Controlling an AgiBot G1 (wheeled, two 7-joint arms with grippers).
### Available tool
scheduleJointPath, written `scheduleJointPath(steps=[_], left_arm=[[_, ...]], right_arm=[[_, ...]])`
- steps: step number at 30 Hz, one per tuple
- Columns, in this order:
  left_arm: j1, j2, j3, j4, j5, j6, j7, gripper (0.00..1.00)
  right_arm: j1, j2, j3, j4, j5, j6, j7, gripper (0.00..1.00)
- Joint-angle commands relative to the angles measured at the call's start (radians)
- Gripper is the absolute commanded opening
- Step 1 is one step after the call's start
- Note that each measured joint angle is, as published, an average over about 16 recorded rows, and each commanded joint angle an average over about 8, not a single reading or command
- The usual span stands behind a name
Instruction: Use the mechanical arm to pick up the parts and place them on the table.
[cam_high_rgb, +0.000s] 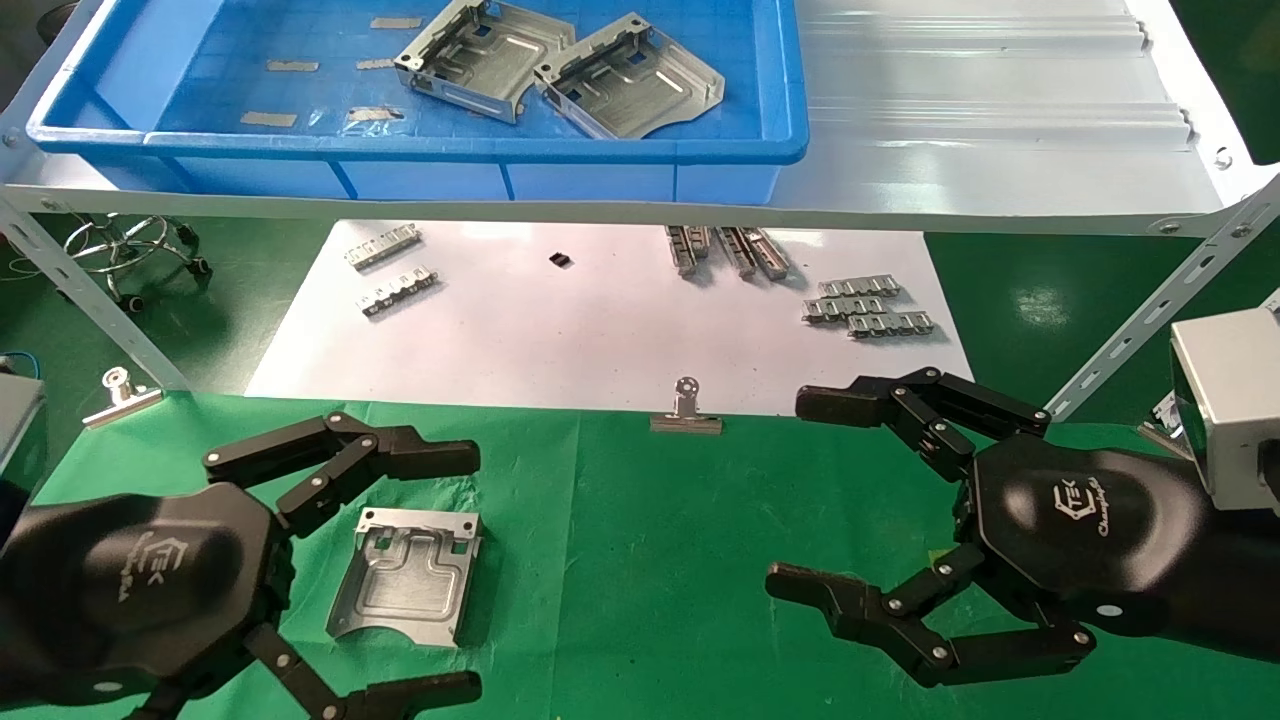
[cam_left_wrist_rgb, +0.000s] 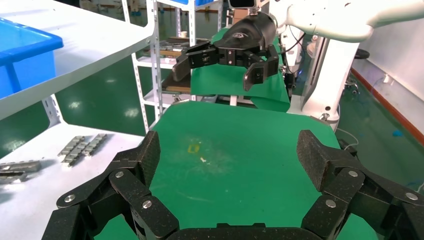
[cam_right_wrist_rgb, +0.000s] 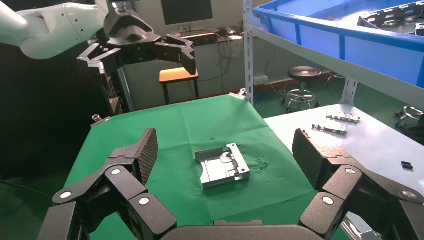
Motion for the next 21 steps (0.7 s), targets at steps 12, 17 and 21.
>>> scheduleJointPath(steps=[12, 17, 21], left_arm=[[-0.011, 0.005, 0.009, 0.023, 0.007, 0.002, 0.013, 1.0], [-0.013, 0.006, 0.01, 0.028, 0.009, 0.002, 0.015, 1.0], [-0.014, 0.006, 0.011, 0.029, 0.01, 0.002, 0.016, 1.0]], right_arm=[[0.0, 0.0, 0.0, 0.0, 0.0, 0.0, 0.0, 1.0], [0.0, 0.0, 0.0, 0.0, 0.0, 0.0, 0.0, 1.0], [0.0, 0.0, 0.0, 0.0, 0.0, 0.0, 0.0, 1.0]])
